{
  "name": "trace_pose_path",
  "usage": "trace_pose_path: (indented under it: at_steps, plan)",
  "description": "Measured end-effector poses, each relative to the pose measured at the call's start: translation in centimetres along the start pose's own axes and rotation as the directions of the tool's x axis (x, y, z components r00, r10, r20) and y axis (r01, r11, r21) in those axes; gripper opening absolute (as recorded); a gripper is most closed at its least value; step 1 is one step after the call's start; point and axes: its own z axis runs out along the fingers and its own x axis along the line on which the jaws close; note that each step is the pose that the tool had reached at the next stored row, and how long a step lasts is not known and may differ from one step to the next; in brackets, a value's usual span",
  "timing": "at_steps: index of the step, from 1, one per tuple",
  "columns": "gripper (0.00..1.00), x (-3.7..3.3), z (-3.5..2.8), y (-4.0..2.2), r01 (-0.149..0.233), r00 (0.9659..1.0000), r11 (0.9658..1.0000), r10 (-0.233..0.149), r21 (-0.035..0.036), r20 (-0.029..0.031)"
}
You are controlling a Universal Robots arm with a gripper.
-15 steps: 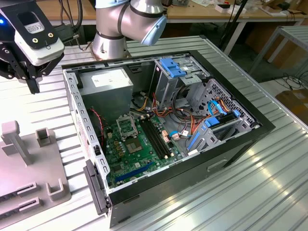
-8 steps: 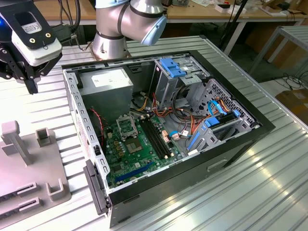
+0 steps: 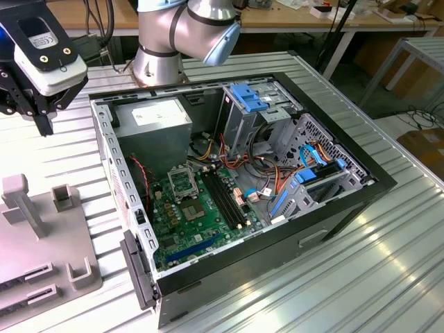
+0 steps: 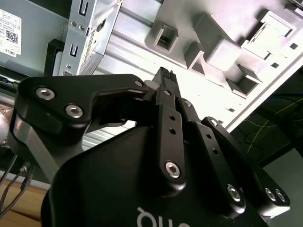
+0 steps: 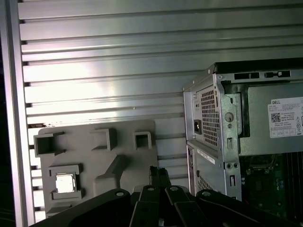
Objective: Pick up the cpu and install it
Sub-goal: 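Reach for the cpu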
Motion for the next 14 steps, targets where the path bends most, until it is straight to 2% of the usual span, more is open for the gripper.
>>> trace_pose_path:
  at_steps: [14]
  plan:
    - [0.11, 0.60, 0.02, -0.05, 0.000, 1.0000, 1.0000, 0.000, 0.0000, -0.0001]
